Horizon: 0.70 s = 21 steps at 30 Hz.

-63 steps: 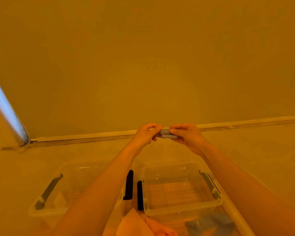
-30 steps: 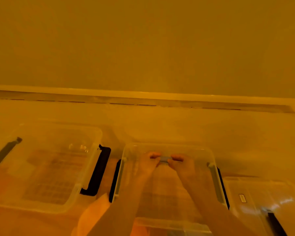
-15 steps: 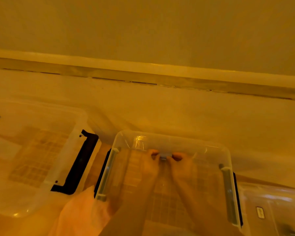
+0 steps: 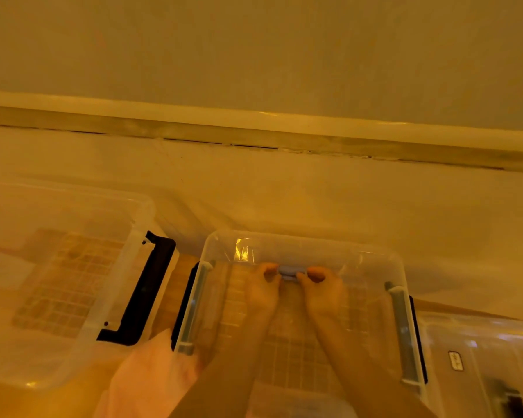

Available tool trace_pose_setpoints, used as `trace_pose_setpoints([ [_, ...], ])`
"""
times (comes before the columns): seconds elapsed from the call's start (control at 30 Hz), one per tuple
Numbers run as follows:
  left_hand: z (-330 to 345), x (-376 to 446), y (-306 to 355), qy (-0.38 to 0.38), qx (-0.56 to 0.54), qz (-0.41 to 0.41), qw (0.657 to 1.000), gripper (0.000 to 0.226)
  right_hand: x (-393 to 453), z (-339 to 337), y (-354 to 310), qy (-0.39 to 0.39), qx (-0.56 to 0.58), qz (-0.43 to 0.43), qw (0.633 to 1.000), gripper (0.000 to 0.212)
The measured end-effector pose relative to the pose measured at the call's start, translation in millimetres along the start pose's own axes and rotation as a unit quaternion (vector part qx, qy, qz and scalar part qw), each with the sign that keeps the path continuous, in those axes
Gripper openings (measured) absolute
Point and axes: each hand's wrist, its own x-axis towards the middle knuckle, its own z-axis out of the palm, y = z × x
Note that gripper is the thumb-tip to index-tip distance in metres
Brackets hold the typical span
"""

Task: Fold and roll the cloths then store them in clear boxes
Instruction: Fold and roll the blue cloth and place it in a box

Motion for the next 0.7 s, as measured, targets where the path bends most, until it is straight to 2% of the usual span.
trace_pose_setpoints([
  [0.07,-13,-13,16,-0.004,0.0,-0.002,1.0,0.018,-8,-6,-3,0.012,0.002,-0.007,1.0,0.013],
  [0.2,-36,-46,33,-0.013,-0.087,0.016,0.996,0.025,-29,-31,-14,0.022,-0.03,-0.043,0.998,0.009],
  [0.27,-47,-63,40,-0.022,-0.108,0.05,0.993,0.025,-47,-51,-23,0.004,-0.052,-0.084,0.995,0.015],
  [0.33,-55,-83,48,-0.016,-0.129,0.083,0.988,0.021,-73,-75,-34,0.003,-0.015,-0.102,0.995,0.024],
  [0.43,-66,-124,54,-0.053,-0.127,0.139,0.981,0.021,-124,-112,-40,0.019,0.07,-0.133,0.989,0.027],
  [0.53,-78,-160,51,-0.093,-0.102,0.189,0.972,0.019,-176,-136,-29,-0.005,0.129,-0.127,0.983,0.023],
  [0.63,-85,-190,35,-0.103,-0.089,0.207,0.969,0.02,-219,-150,-13,-0.01,0.121,-0.128,0.984,0.019],
  [0.7,-87,-208,19,-0.108,-0.091,0.209,0.968,0.02,-239,-153,0,-0.022,0.073,-0.12,0.99,0.019],
])
